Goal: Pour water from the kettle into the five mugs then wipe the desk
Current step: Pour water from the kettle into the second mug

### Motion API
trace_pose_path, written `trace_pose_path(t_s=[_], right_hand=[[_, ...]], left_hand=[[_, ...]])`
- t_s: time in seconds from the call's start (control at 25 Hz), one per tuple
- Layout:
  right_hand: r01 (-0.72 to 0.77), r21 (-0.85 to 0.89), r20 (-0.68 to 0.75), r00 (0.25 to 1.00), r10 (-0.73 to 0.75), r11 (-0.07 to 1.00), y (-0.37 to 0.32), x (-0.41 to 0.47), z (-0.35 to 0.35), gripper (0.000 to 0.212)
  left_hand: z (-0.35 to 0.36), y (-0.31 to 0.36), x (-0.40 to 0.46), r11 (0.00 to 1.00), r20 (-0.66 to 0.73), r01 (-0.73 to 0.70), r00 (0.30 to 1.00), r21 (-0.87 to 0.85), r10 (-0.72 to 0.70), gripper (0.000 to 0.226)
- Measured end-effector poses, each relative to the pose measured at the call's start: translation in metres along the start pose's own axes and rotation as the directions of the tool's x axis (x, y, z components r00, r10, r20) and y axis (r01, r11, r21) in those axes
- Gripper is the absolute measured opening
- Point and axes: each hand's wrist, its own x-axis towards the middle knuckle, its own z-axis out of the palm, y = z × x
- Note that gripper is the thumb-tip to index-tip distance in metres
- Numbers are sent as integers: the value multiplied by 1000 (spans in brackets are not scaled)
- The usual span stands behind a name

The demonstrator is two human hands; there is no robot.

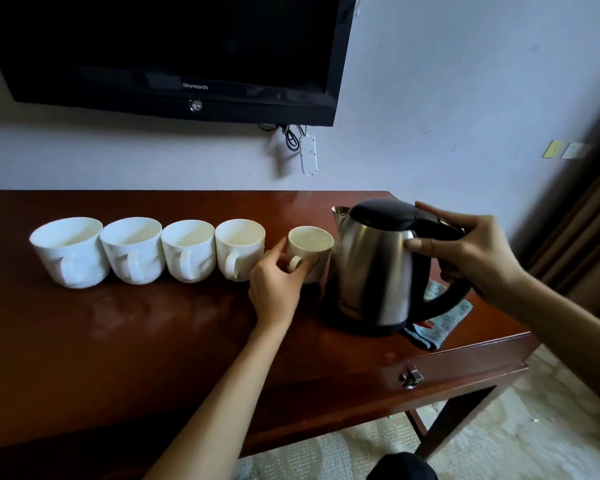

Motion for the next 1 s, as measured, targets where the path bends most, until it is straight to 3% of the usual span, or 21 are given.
trace_pose_path(t_s=[0.08, 0.2, 0.36, 0.52, 0.68, 0.8, 1.0], right_hand=[[6, 42, -48, 999, -4, 999, 8, -12, -2, 77], [21, 79, -91, 996, -13, 997, 11, -23, 0, 79], [51, 93, -127, 991, -39, 994, 8, -39, 4, 76], [73, 100, -113, 992, -61, 992, 2, -56, 9, 77], [79, 88, -86, 994, -71, 993, -5, -65, 13, 78], [78, 74, -65, 995, -73, 994, -10, -71, 21, 74], [68, 3, 40, 997, -68, 998, -33, -72, 41, 62]], left_hand=[[-13, 7, -15, 999, -69, 39, 997, 15, -38, 69], [-44, 12, -35, 1000, -247, -12, 969, 5, 13, 47], [-69, 15, -23, 990, -333, 127, 938, 58, -101, 47], [-68, 23, -24, 968, -315, 235, 929, 88, -197, 48], [-72, 26, -20, 962, -254, 256, 940, 91, -226, 54], [-82, 29, -25, 968, -233, 222, 954, 120, -190, 66], [-116, 21, -46, 982, -187, 136, 976, 128, -111, 52]])
